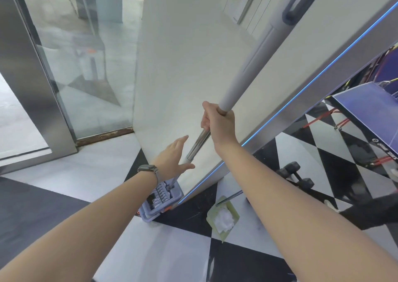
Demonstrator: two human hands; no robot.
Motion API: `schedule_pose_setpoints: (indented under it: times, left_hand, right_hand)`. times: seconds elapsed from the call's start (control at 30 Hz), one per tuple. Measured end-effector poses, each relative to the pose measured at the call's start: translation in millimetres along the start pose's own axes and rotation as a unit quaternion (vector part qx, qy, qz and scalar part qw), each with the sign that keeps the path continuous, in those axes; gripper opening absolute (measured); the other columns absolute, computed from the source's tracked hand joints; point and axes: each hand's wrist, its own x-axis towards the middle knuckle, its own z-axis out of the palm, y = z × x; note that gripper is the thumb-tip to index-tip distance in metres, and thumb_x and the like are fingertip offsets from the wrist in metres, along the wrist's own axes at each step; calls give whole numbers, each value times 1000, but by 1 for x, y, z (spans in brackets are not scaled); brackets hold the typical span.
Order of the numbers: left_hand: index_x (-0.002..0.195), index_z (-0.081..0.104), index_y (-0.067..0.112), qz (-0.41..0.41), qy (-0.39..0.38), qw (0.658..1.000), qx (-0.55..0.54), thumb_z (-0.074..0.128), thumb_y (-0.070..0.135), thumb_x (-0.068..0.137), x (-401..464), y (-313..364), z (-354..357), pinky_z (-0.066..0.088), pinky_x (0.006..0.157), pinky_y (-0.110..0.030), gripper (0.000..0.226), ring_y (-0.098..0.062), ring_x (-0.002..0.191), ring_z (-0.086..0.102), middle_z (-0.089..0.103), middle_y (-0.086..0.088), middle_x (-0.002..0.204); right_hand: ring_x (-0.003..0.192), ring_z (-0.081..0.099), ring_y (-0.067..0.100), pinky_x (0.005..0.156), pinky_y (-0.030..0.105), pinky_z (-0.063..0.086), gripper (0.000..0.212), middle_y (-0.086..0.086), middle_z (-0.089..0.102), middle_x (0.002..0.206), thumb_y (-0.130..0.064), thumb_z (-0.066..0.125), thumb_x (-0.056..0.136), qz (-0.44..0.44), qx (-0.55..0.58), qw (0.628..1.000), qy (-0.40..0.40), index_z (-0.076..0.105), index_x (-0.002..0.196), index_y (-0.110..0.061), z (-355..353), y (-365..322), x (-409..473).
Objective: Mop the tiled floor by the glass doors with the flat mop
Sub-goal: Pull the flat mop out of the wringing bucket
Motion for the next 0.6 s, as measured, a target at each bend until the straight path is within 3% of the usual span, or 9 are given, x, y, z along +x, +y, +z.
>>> schedule_pose_setpoints:
  times: [0.17,0.33,0.43,0.6]
  left_hand:
    - [150,24,24,-29,-48,998,-23,67,35,90,19,-10,16,46,102,-42,75,-20,126,52,36,1,152]
    - [132,49,17,-28,-86,996,6,59,25,95,39,-7,30,49,89,-37,39,-26,106,59,59,-5,119]
    - [110,59,18,-39,-71,997,15,57,24,96,44,-4,32,48,74,-32,16,-26,84,60,59,-1,90]
    - [99,59,22,-31,-55,998,18,57,26,94,45,0,28,49,70,-33,7,-25,77,59,57,2,82]
  right_hand:
    - [51,25,20,51,29,23,43,-3,24,46,-6,50,80,-11,16,1000,19,27,46,-19,-7,-5,7]
    - [52,24,21,51,28,22,44,-2,24,45,-5,49,80,-15,17,1000,22,27,44,-19,-14,-4,5]
    - [52,24,22,52,29,22,45,-3,25,44,-7,49,77,-24,18,999,16,27,40,-21,-16,-4,-1]
    - [48,24,20,48,25,23,50,-6,24,41,-3,47,80,-33,37,999,20,26,39,-23,-19,-18,-5]
